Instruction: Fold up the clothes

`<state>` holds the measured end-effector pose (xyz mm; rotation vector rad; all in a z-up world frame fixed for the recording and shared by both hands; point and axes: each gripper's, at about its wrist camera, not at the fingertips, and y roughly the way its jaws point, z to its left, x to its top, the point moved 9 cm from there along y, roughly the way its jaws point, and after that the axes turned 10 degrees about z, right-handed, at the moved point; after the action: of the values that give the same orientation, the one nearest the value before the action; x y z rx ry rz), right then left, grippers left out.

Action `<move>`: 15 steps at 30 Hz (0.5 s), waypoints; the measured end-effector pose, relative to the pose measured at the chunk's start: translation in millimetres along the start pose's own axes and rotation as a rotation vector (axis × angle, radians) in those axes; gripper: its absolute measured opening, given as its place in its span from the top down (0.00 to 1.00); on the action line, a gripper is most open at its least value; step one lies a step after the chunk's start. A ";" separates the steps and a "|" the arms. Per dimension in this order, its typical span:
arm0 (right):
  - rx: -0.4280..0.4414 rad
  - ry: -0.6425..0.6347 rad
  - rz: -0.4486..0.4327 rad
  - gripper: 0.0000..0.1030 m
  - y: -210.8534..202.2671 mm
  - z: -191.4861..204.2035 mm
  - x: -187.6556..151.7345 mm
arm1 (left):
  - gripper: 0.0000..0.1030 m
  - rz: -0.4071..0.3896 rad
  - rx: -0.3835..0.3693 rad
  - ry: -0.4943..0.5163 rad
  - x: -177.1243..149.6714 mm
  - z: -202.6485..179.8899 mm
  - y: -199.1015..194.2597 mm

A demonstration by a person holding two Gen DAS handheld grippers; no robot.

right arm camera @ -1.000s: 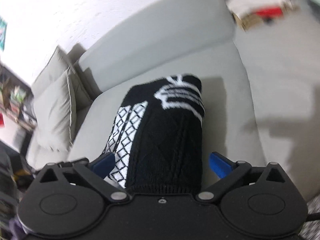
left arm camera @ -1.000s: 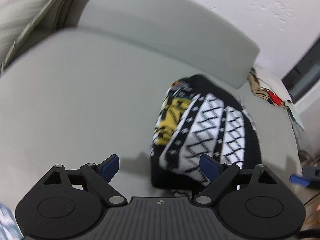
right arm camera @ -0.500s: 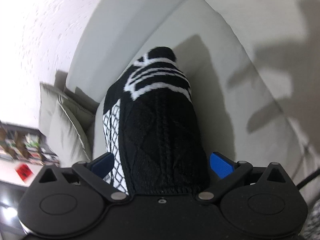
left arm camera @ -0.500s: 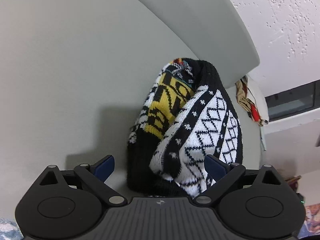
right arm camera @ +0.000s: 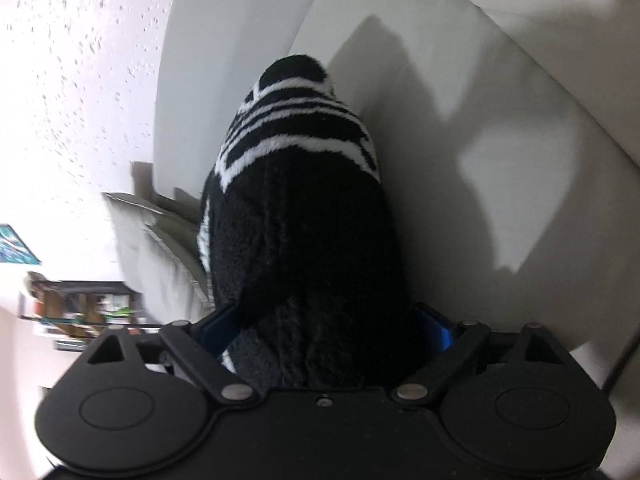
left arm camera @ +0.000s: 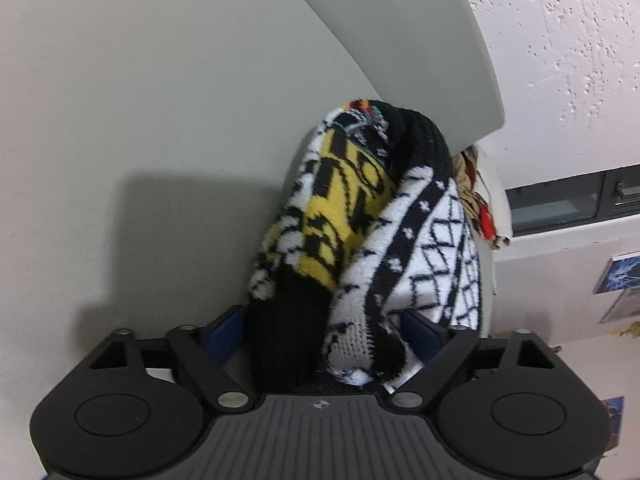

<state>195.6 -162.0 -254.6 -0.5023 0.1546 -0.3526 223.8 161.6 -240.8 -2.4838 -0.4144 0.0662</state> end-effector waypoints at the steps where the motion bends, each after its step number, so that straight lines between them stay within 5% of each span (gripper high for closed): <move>1: -0.025 -0.024 -0.019 0.17 4.1 6.4 -0.5 | 0.35 0.002 -0.016 -0.006 -1.1 -1.4 0.6; 5: -0.097 -0.088 -0.092 0.42 -0.5 21.5 -3.5 | 0.47 -0.009 -0.011 0.017 -10.8 -14.6 -0.5; 15: -0.191 -0.195 -0.241 0.49 -61.9 53.5 -2.8 | 0.51 0.039 -0.018 0.185 -42.0 -83.3 46.3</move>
<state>187.2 -187.9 -177.3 -0.7433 -0.0630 -0.5247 208.7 66.0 -202.3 -2.4892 -0.2888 -0.1510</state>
